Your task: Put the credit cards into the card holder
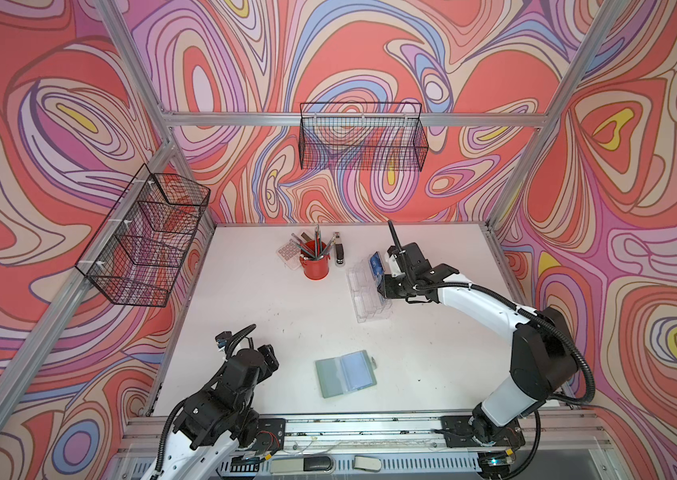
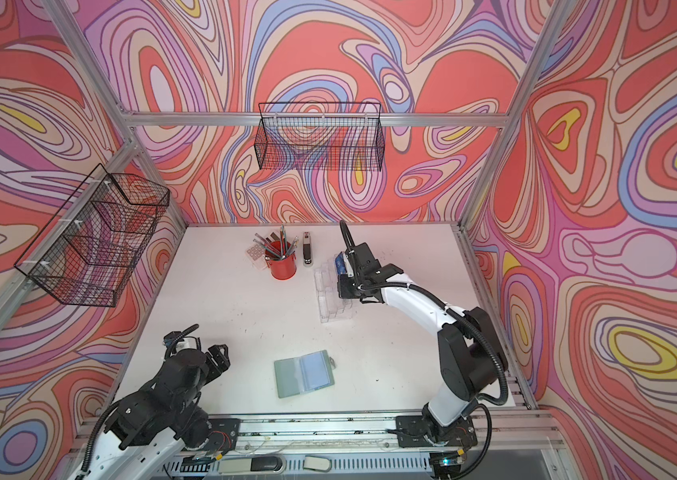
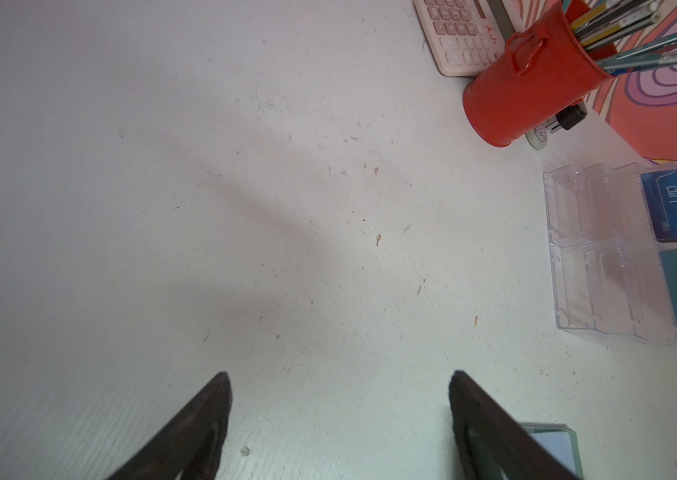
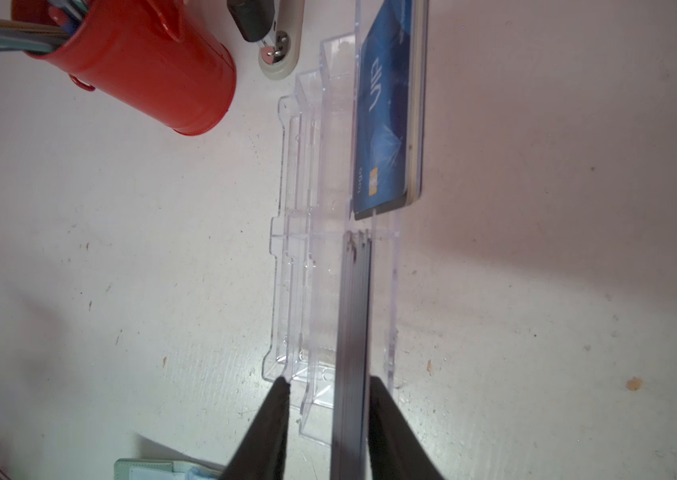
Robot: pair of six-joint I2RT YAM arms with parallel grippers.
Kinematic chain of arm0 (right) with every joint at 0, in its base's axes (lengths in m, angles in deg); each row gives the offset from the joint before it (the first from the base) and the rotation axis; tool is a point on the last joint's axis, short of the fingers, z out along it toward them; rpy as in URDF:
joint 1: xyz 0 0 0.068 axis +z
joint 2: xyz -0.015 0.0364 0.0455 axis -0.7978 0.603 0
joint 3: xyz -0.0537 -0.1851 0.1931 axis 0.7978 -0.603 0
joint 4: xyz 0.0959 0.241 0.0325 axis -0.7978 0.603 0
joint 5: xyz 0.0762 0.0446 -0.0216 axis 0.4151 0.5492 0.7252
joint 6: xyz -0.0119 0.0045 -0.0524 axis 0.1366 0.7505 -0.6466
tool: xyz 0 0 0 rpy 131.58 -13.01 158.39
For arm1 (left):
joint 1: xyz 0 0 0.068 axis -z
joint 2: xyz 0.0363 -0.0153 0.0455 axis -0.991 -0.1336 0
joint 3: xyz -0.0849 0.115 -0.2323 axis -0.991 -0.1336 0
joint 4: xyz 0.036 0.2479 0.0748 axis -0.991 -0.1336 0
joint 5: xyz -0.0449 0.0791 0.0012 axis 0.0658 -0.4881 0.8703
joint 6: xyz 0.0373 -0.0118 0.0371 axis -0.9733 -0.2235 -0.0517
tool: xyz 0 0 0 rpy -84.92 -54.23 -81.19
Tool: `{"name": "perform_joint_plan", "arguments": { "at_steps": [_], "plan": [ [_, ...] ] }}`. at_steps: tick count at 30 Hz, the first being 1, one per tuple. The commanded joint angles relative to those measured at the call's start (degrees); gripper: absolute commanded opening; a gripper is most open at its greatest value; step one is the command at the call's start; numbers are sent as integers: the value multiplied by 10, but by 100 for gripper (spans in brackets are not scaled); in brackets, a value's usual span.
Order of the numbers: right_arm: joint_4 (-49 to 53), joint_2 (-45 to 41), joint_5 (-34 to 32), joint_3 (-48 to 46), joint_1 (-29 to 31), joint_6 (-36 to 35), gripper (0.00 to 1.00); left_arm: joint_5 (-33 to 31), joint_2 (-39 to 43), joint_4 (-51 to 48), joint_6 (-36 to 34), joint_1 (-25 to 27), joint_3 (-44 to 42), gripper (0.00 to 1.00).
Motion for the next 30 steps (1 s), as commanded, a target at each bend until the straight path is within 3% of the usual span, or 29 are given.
{"name": "perform_joint_plan", "arguments": {
  "at_steps": [1,21,30],
  "plan": [
    [-4,-12,8,-8,-3,-1,32,-8,3,-8,5,2,-10,84],
    [1,-38,-13,-17,-3,-3,21,-8,3,-8,6,2,-11,84],
    [7,-47,-37,-18,-3,-5,11,-8,2,-8,6,2,-11,84]
  ]
}}
